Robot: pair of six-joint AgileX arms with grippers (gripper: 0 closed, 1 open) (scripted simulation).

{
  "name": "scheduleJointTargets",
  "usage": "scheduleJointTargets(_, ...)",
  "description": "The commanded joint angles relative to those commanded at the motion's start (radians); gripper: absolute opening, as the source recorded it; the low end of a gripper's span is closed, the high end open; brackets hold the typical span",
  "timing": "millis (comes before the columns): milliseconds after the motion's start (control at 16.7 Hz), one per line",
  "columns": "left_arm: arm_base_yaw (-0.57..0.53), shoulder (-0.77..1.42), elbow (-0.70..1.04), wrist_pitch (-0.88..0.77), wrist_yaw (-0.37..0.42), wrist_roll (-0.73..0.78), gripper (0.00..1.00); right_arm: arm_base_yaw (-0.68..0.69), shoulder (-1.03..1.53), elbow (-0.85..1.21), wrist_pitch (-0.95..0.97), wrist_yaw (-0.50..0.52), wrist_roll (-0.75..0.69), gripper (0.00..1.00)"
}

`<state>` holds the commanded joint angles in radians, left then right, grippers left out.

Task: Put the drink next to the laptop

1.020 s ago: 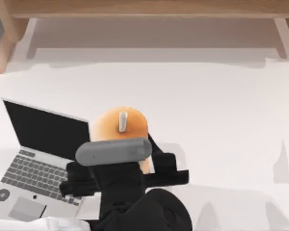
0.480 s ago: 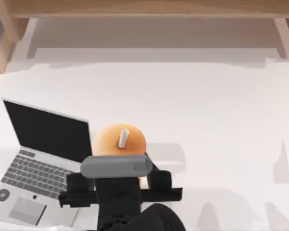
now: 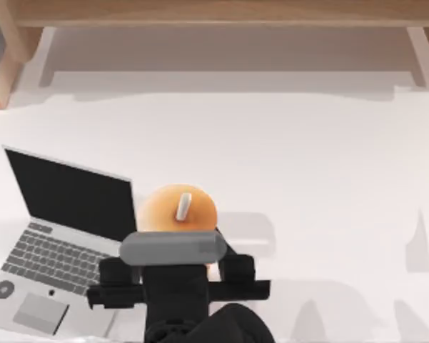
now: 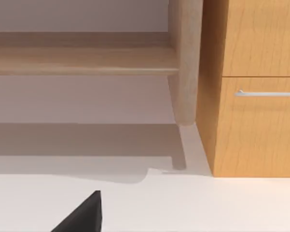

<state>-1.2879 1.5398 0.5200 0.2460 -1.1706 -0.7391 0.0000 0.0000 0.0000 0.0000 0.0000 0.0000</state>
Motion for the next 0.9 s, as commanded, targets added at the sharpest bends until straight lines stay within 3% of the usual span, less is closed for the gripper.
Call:
scheduleJointTargets(540, 0.0, 0.0, 0.0, 0.0, 0.0, 0.0, 0.98, 0.0, 0.0, 0.0, 0.0, 0.0, 0.0, 1.0)
scheduleJointTargets(900, 0.0, 0.0, 0.0, 0.0, 0.0, 0.0, 1.0, 0.0, 0.0, 0.0, 0.0, 0.0, 0.0, 1.0)
